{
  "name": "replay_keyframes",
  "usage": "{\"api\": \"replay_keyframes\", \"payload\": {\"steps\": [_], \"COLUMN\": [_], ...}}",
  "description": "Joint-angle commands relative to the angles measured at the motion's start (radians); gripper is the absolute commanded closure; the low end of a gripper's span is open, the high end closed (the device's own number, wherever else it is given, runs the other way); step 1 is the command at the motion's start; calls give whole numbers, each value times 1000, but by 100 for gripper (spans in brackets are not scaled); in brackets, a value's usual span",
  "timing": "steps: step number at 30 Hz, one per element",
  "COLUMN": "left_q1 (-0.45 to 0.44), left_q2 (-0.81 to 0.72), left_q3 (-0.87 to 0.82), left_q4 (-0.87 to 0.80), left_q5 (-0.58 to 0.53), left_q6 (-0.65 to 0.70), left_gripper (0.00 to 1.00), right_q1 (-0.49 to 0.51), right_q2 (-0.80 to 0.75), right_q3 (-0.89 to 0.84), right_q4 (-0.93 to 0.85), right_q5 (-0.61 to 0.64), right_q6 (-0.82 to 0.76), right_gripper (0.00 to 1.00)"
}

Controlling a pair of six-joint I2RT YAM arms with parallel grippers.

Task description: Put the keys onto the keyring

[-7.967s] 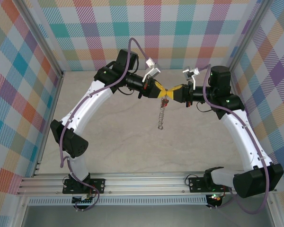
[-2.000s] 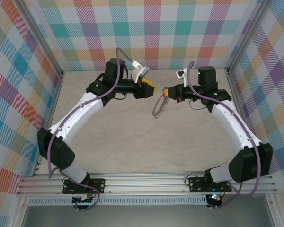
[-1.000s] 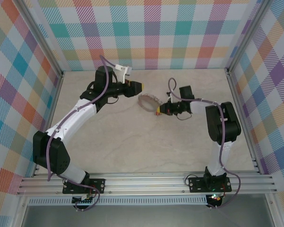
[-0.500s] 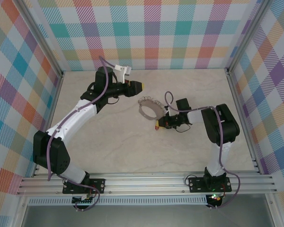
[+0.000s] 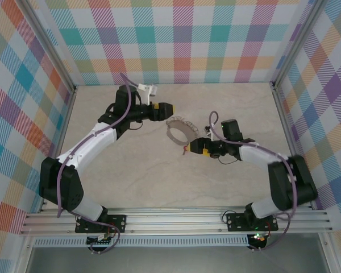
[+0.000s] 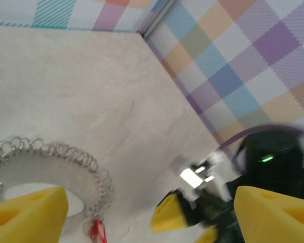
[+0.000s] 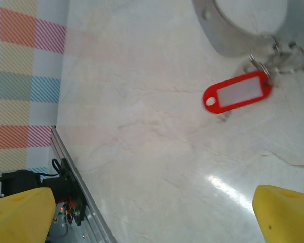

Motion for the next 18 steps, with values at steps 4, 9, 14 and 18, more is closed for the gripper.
{"api": "replay_keyframes", "payload": {"steps": [4, 9, 14, 18], "left_q1": [12, 11, 20, 100], "left_q2": [-181, -392, -545, -585], "left_q3": [-109, -311, -445, -591], "left_q4": [20, 160, 179, 267], "left_q5": [-210, -525, -829, -891], "left_q6": [-16, 68, 268, 316], "left_gripper": [2, 0, 0, 0], "right_q1": [-42, -90, -107, -148], "right_q2": [-255, -357, -323, -231], "right_q3": [86, 108, 40, -3], "right_q4": [-258, -265, -94, 11], "right_q5": [335, 808, 1155, 1199], "right_q6": [-9, 22, -83, -152], "right_gripper": [0, 0, 0, 0]}}
